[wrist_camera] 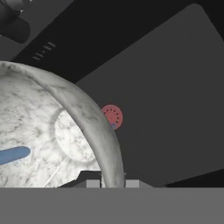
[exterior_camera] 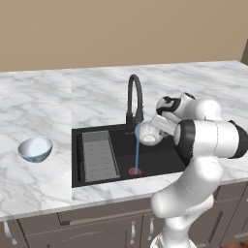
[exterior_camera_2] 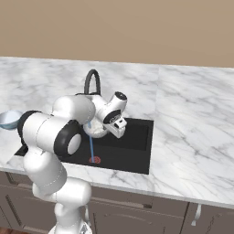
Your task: Rinse each bowl for a few seconds and place them down in the sink or on the counter.
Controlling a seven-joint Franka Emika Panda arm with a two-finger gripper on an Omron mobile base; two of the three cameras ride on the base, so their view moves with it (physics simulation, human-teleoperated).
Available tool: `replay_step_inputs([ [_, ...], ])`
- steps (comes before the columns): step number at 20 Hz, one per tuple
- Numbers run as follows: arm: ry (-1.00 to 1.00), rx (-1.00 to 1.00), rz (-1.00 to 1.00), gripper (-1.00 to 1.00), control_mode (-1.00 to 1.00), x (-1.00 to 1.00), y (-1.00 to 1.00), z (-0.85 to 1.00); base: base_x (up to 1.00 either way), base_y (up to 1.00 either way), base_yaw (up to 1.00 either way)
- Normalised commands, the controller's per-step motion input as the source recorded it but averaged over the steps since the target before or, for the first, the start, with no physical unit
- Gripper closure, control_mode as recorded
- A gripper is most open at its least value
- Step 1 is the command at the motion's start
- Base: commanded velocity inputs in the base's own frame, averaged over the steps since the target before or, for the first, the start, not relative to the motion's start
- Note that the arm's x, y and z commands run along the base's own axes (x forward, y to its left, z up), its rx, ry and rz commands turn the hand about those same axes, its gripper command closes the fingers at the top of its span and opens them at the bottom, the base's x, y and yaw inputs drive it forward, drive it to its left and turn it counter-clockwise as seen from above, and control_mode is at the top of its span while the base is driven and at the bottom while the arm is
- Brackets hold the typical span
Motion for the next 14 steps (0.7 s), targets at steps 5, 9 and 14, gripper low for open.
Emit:
replay_step_inputs([
  [5,0.0,0.01,0.0,1.0,-1.0,0.11,0.01,-0.24,0.0,0.0,0.0],
  [9,0.0,0.08,0.0,1.0,-1.0,-0.03,0.01,0.08,0.0,0.0,0.0],
  [14,0.0,0.09,0.0,1.0,-1.0,-0.23,0.04,0.13,0.0,0.0,0.0],
])
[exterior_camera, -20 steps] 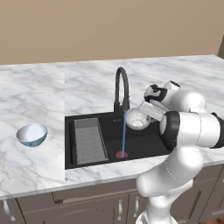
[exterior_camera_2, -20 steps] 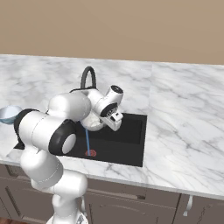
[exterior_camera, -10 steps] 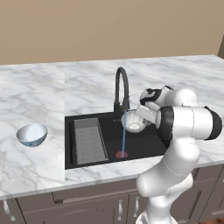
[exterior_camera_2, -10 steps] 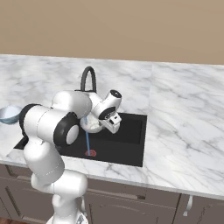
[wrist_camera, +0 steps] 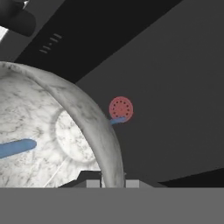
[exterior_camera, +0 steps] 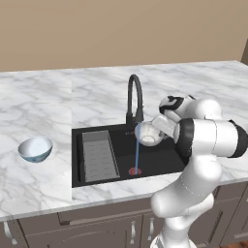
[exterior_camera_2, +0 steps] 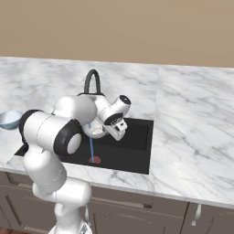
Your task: Rinse each bowl for a few seconds and place them down in the sink or on the counter.
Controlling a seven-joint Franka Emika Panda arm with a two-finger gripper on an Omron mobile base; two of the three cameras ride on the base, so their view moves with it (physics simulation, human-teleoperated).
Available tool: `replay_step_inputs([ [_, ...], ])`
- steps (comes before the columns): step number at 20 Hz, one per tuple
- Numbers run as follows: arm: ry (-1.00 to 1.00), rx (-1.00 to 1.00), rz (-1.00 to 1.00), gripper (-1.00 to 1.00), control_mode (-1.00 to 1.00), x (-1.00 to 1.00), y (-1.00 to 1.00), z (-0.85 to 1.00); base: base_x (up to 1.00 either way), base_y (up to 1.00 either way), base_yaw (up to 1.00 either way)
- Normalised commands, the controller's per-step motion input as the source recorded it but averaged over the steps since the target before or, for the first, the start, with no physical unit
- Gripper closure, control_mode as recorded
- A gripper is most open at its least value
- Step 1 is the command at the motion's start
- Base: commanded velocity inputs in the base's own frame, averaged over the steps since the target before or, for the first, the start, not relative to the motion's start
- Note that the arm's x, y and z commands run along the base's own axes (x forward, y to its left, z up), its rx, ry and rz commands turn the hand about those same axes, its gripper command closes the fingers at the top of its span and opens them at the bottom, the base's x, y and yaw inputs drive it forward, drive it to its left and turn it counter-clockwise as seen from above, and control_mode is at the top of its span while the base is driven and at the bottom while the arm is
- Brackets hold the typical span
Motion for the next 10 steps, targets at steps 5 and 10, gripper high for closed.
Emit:
replay_step_inputs([
  [5,0.0,0.04,0.0,1.0,-1.0,-0.28,0.04,0.15,0.0,0.0,0.0],
  [10,0.03,0.01,0.0,1.0,-1.0,-0.3,0.04,0.1,0.0,0.0,0.0],
])
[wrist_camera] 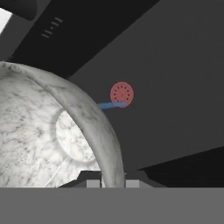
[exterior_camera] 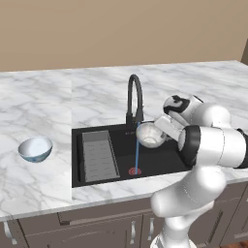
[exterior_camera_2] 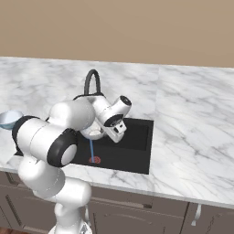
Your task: Rinse each bowl for a few seconds and place them down in the sink or on the counter.
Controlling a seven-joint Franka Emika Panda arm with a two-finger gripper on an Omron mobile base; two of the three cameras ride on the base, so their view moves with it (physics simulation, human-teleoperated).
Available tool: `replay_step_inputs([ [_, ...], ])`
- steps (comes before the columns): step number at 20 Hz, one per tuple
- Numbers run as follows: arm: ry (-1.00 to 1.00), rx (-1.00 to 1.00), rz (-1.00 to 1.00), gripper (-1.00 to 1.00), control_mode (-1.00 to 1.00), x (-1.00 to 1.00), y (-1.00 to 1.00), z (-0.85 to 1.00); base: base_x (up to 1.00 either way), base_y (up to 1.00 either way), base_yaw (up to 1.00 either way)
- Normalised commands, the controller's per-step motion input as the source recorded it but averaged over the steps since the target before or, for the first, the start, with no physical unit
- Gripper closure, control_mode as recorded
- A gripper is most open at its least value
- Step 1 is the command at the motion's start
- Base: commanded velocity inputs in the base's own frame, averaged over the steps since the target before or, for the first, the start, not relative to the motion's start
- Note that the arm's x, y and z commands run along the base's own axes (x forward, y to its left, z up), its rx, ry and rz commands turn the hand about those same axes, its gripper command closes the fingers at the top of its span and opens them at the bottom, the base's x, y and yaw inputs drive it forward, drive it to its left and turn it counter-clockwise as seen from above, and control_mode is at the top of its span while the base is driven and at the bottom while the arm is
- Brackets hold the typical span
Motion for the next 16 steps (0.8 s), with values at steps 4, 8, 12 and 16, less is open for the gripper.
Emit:
replay_step_inputs([
  [4,0.04,0.0,0.0,1.0,-1.0,-0.28,0.09,0.21,0.0,0.0,0.0],
  [8,0.02,0.0,0.0,1.0,-1.0,-0.27,0.12,0.17,0.0,0.0,0.0],
  [12,0.01,0.0,0.0,1.0,-1.0,-0.28,0.2,0.14,0.0,0.0,0.0],
  [16,0.0,0.0,0.0,1.0,-1.0,-0.25,0.32,0.14,0.0,0.0,0.0],
])
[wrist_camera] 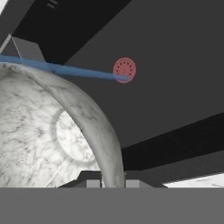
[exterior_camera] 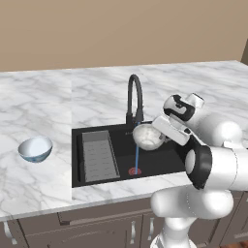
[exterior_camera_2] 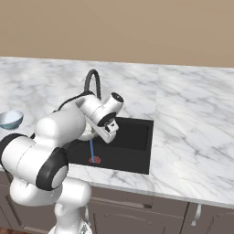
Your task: Rinse each bowl for a few seconds and place them down in the sink or on the counter.
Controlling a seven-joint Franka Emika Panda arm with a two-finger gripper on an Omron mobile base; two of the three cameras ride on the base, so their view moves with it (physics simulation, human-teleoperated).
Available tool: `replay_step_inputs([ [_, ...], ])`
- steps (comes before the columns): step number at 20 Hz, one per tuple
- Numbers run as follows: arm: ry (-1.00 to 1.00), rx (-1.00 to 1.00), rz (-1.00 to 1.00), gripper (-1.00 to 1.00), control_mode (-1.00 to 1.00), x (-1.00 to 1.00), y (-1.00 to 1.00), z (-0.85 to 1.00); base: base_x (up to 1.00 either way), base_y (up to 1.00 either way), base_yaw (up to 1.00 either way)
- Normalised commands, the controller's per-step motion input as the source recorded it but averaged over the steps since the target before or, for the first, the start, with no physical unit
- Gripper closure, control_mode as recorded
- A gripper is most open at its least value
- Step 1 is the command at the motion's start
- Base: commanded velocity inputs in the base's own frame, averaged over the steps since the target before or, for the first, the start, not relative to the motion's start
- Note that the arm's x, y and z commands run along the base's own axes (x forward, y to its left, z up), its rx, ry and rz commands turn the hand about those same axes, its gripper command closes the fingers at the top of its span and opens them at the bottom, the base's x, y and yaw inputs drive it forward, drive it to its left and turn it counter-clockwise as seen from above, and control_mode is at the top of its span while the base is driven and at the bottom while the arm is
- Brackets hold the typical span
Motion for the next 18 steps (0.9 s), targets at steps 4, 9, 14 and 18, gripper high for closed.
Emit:
replay_step_inputs([
  [4,0.0,0.0,0.0,1.0,-1.0,-0.22,0.4,0.12,0.0,0.0,0.0],
  [9,0.0,-0.02,0.0,1.0,-1.0,-0.18,0.5,0.11,0.0,0.0,0.0],
  [14,0.0,-0.05,0.0,1.0,-1.0,-0.11,0.6,0.08,0.0,0.0,0.0],
  [18,0.0,-0.08,0.0,1.0,-1.0,0.0,0.66,0.04,0.0,0.0,0.0],
])
